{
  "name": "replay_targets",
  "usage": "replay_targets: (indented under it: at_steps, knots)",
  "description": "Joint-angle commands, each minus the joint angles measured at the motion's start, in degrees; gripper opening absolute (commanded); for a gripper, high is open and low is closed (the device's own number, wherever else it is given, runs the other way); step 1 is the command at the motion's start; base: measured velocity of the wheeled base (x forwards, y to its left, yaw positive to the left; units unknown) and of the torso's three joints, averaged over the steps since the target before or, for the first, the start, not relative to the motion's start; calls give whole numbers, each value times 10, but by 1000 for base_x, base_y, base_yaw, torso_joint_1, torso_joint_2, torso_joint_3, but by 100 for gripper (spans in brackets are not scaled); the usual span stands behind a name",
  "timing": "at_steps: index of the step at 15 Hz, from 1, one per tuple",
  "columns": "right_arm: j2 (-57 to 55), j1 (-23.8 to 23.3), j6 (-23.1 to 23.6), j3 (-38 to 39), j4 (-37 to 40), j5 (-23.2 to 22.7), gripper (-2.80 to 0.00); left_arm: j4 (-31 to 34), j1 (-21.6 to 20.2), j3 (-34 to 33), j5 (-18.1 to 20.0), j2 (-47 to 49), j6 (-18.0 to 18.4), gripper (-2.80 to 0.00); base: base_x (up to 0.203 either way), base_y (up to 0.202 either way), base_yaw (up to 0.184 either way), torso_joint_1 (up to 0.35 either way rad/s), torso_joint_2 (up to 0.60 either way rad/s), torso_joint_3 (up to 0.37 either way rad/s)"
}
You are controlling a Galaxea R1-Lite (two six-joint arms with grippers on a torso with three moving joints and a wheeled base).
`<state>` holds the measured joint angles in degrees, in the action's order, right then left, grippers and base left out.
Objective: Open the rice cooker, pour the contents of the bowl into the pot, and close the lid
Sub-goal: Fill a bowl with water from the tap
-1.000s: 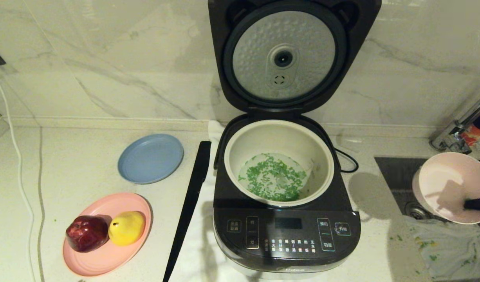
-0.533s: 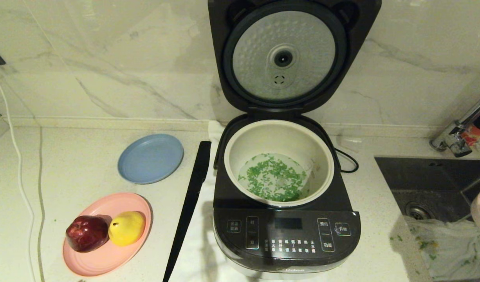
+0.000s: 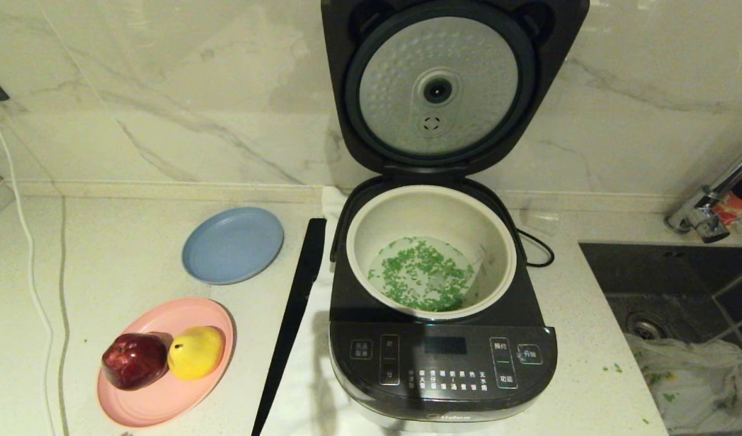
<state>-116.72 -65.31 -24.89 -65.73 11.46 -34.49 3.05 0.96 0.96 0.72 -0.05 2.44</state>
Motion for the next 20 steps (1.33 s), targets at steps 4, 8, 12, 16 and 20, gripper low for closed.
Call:
replay_targets:
  at_steps: [4,8,12,16,20]
  knots:
    - [-97,-3,-32,-104,2,-5,-280,0,0,0,0,0,0,-280,0,0,0,0,0,0]
    - [-118,6,-53,-163,3,-31,-280,0,0,0,0,0,0,-280,0,0,0,0,0,0]
    - [-138,29,-80,-213,4,-41,-280,0,0,0,0,0,0,-280,0,0,0,0,0,0]
    - [-174,39,-118,-273,5,-41,-280,0,0,0,0,0,0,-280,0,0,0,0,0,0]
    - [-197,56,-130,-305,4,-42,-280,0,0,0,0,-1,0,-280,0,0,0,0,0,0]
